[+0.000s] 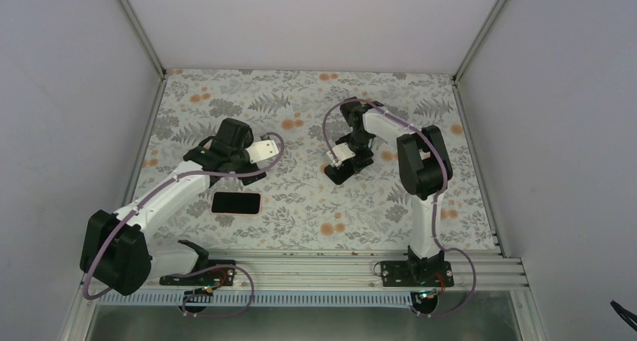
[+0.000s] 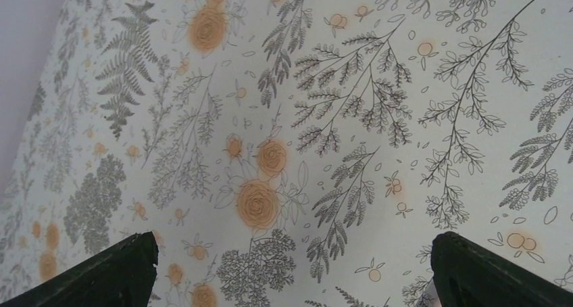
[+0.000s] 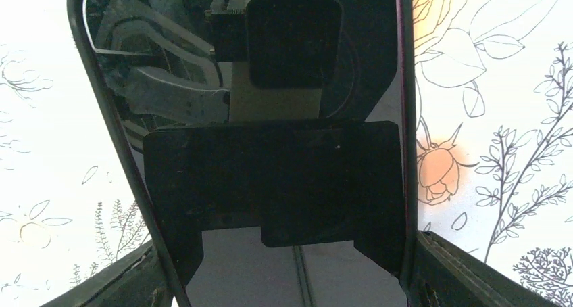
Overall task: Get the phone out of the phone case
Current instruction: Pick up the phone at the center of the board.
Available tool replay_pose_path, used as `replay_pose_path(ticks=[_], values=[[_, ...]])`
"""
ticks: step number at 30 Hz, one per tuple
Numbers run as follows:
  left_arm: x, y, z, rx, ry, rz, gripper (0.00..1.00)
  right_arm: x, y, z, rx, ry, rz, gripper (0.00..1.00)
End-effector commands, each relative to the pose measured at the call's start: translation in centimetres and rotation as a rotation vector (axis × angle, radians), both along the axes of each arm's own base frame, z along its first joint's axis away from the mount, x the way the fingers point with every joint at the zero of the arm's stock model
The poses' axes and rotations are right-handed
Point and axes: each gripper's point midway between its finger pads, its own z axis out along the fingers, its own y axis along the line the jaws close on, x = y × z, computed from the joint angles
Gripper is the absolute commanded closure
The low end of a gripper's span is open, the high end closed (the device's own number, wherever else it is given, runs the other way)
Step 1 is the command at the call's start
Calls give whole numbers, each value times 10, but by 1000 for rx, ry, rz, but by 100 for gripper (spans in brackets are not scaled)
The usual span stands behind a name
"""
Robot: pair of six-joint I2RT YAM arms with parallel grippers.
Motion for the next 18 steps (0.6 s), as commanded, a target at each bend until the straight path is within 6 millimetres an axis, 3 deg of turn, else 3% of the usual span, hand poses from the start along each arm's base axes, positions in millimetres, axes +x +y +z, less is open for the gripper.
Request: replay_pose_path(ticks=[1,5,10,18], values=[[1,-8,6,-33,15,-23,0,-5,-4,-17,-17,53,-47,31],[3,-17,17,-99,10,-30,0,-6,7,4,71,20,-98,32],[7,-45,48,-293,38,-73,0,5,26,38,224,-80,-208,37],[-14,-103,45,-436,552,-260,0,11,47,79,414,-170,-339,36]])
